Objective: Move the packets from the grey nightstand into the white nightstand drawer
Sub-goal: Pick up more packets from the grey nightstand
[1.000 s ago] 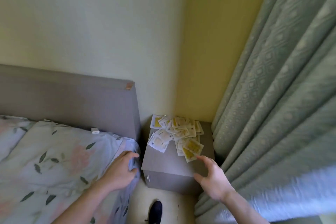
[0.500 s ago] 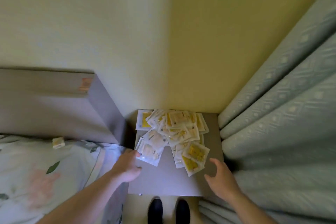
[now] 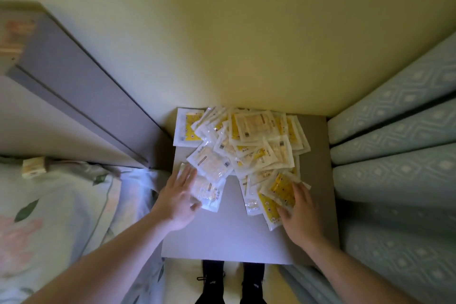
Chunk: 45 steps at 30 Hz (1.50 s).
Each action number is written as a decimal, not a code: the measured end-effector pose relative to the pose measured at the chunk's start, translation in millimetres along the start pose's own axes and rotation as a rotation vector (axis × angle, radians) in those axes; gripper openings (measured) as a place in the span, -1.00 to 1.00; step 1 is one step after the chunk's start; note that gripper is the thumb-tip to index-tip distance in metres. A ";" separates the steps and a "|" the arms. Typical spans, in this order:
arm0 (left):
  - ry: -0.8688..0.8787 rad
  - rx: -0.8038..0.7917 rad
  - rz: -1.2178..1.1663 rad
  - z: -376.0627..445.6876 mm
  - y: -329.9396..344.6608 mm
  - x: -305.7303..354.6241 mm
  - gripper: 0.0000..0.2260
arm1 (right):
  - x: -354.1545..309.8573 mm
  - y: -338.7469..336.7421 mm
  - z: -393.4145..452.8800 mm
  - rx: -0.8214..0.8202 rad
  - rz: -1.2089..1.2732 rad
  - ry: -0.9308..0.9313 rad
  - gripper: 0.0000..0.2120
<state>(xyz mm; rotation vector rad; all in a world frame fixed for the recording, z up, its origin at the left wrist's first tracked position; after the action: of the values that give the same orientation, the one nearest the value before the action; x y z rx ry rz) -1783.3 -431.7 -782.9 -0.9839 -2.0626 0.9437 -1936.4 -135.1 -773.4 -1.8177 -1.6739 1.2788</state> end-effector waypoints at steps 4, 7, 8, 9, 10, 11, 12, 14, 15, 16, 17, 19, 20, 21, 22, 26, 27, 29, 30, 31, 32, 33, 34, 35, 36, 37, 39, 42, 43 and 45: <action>-0.048 0.097 0.002 -22.4 6.3 8.0 -0.31 | 7.8 10.8 -28.4 0.080 -0.044 0.011 -0.33; -0.054 0.176 0.056 -23.1 6.7 10.5 -0.35 | 10.6 12.5 -31.8 0.147 -0.068 0.016 -0.36; -0.055 0.173 0.063 -20.6 5.4 11.7 -0.31 | 8.9 10.1 -30.0 0.177 -0.055 0.018 -0.35; -0.060 0.160 0.060 -16.9 4.6 12.5 -0.27 | 8.2 8.8 -26.0 0.203 -0.026 0.019 -0.32; -0.073 0.145 0.050 -12.8 4.3 13.4 -0.24 | 6.4 6.9 -21.5 0.222 0.015 0.027 -0.27; -0.099 0.122 0.033 -9.2 3.8 14.4 -0.23 | 3.5 4.9 -16.8 0.237 0.058 0.030 -0.23; -0.134 0.095 0.013 -6.2 4.1 14.9 -0.24 | -0.7 3.4 -13.0 0.240 0.093 0.043 -0.20; -0.198 0.047 0.013 -3.4 2.6 16.5 -0.35 | -3.3 6.4 -5.9 0.224 0.168 0.098 -0.18; -0.212 0.016 0.039 -3.8 1.6 17.9 -0.41 | -2.0 10.6 -3.2 0.198 0.216 0.147 -0.21; -0.213 -0.009 0.066 -5.7 1.1 19.9 -0.46 | -1.4 13.7 -2.5 0.162 0.253 0.205 -0.24; -0.207 -0.021 0.081 -8.7 0.6 22.3 -0.49 | -0.4 16.5 -1.9 0.129 0.277 0.253 -0.27; -0.200 -0.010 0.074 -15.5 -1.6 26.1 -0.51 | 2.2 23.2 -1.9 0.051 0.261 0.334 -0.33; -0.202 -0.006 0.049 -19.3 -1.4 26.3 -0.52 | 1.8 26.1 -3.3 0.014 0.233 0.356 -0.36; -0.202 -0.008 0.010 -22.8 -1.1 26.5 -0.53 | 1.2 28.2 -4.6 0.005 0.219 0.362 -0.38; -0.206 -0.018 -0.043 -26.2 0.2 26.2 -0.55 | -1.4 27.9 -7.3 0.013 0.224 0.362 -0.39; -0.283 -0.053 -0.155 -41.1 8.1 25.6 -0.55 | -13.1 26.9 -17.5 0.067 0.361 0.324 -0.57; -0.298 -0.036 -0.161 -44.9 10.2 26.8 -0.58 | -13.3 26.8 -19.8 0.084 0.371 0.315 -0.60; -0.328 -0.006 -0.201 -52.0 14.2 31.2 -0.64 | -13.3 26.1 -24.5 0.108 0.389 0.310 -0.63; -0.352 0.004 -0.219 -54.9 14.9 34.5 -0.67 | -13.3 25.6 -26.2 0.113 0.402 0.314 -0.64; -0.383 0.025 -0.235 -57.9 14.6 37.7 -0.71 | -12.7 25.7 -27.8 0.109 0.414 0.319 -0.64; -0.409 0.052 -0.251 -60.9 15.2 39.5 -0.75 | -12.3 25.7 -29.6 0.096 0.426 0.326 -0.65; -0.428 0.073 -0.259 -63.9 16.3 41.3 -0.76 | -11.6 26.8 -31.6 0.076 0.432 0.332 -0.65; -0.445 0.076 -0.257 -66.7 18.2 43.0 -0.71 | -10.9 28.0 -33.9 0.058 0.433 0.336 -0.65; -0.472 0.060 -0.250 -69.6 20.7 44.4 -0.63 | -10.2 29.3 -36.6 0.046 0.432 0.341 -0.65; -0.501 0.047 -0.247 -72.2 23.1 45.0 -0.54 | -10.0 30.4 -39.3 0.038 0.429 0.348 -0.65; -0.532 0.036 -0.251 -74.7 25.1 45.3 -0.47 | -8.9 31.6 -41.4 0.033 0.428 0.352 -0.64; -0.576 0.013 -0.269 -78.6 29.1 46.3 -0.43 | -7.4 32.8 -45.0 0.011 0.427 0.357 -0.64; -0.606 -0.037 -0.276 -81.9 35.9 55.3 -0.46 | -9.2 33.2 -48.6 -0.026 0.443 0.343 -0.70; -0.622 -0.056 -0.284 -81.8 37.2 59.4 -0.45 | -8.3 35.1 -49.2 -0.034 0.456 0.336 -0.73; -0.678 -0.109 -0.332 -81.2 40.2 67.8 -0.41 | -7.7 38.9 -51.4 -0.051 0.477 0.332 -0.79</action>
<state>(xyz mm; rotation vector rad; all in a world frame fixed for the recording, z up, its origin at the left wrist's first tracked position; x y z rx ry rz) -1739.0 -331.0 -756.4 -0.3561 -2.7485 1.0867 -1871.5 -135.6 -773.3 -2.4002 -1.1463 1.0225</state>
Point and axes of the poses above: each hand's wrist, its own z-axis towards the middle knuckle, its own y-axis out of the palm, x = y × z, the point moved 2 cm from there along z, towards the middle knuckle, and after that the axes turned 2 degrees about z, right-handed, at the moved point
